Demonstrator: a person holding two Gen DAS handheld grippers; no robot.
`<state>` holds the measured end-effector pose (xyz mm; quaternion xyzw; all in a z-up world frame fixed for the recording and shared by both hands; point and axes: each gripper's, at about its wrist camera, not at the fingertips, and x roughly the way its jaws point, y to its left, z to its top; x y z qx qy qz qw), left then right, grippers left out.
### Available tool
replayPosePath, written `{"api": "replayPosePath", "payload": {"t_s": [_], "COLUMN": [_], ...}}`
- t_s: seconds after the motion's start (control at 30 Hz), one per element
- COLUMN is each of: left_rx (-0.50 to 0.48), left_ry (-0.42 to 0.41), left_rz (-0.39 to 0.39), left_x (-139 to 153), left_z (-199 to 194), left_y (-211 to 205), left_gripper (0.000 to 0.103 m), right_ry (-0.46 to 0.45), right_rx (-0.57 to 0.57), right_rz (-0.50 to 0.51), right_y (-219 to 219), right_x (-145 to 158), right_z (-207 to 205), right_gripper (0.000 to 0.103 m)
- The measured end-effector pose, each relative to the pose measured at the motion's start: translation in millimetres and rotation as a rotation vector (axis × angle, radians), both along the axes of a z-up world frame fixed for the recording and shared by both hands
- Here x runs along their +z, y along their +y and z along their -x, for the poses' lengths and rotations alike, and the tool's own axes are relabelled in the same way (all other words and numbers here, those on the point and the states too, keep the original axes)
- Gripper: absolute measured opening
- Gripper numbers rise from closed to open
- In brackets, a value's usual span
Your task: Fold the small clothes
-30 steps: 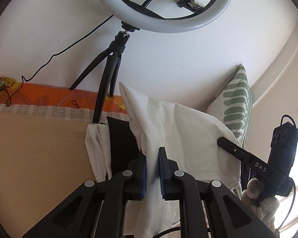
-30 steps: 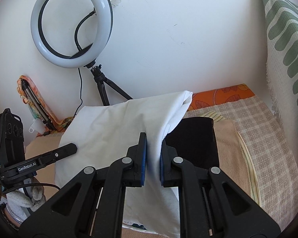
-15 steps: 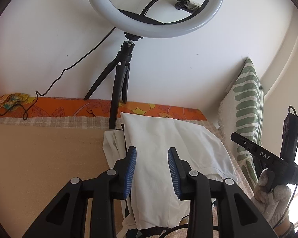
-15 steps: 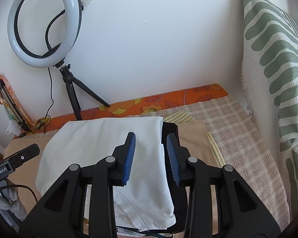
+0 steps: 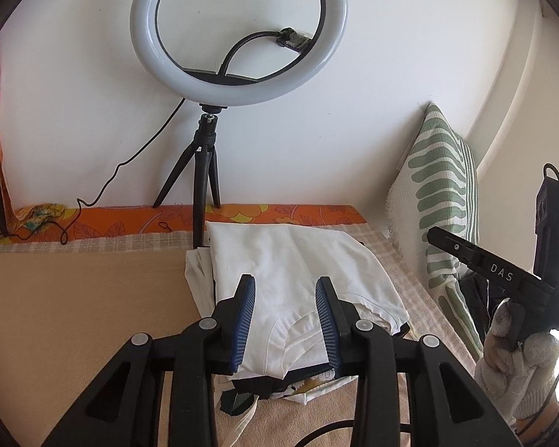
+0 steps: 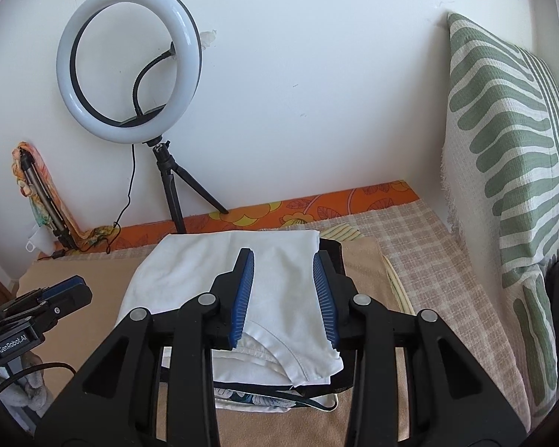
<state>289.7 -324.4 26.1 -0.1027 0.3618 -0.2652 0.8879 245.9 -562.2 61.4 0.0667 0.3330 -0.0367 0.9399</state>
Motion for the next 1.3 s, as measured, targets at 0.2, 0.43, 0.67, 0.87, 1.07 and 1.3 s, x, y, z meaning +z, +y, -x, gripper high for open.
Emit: {"api": "replayPosePath", "payload": {"t_s": [0.2, 0.43, 0.67, 0.87, 1.07, 1.3], "left_rx": [-0.005, -0.013, -0.023, -0.031, -0.033, -0.038], "left_ry": [-0.032, -0.066, -0.087, -0.108, -0.144, -0.165], "left_rz": [0.003, -0.01, -0.029, -0.043, -0.069, -0.107], "left_x": [23, 38, 43, 39, 29, 15], "left_z": [29, 66, 103, 133, 158, 179], "left_y": [10, 27, 46, 60, 73, 85], "left_gripper": [0.035, 0.038, 0.046, 0.065, 0.088, 0.098], "right_ry": [-0.031, -0.055, -0.084, -0.083, -0.079, -0.085], "right_rx": [0.004, 0.015, 0.032, 0.014, -0.005, -0.027], "right_rz": [0.015, 0.025, -0.016, -0.014, 0.0, -0.001], "right_y": [16, 39, 63, 80, 100, 119], "right_x": [26, 44, 50, 37, 22, 5], "right_z": [30, 62, 97, 124, 149, 175], "right_gripper": [0.035, 0.035, 0.035, 0.036, 0.053, 0.064]}}
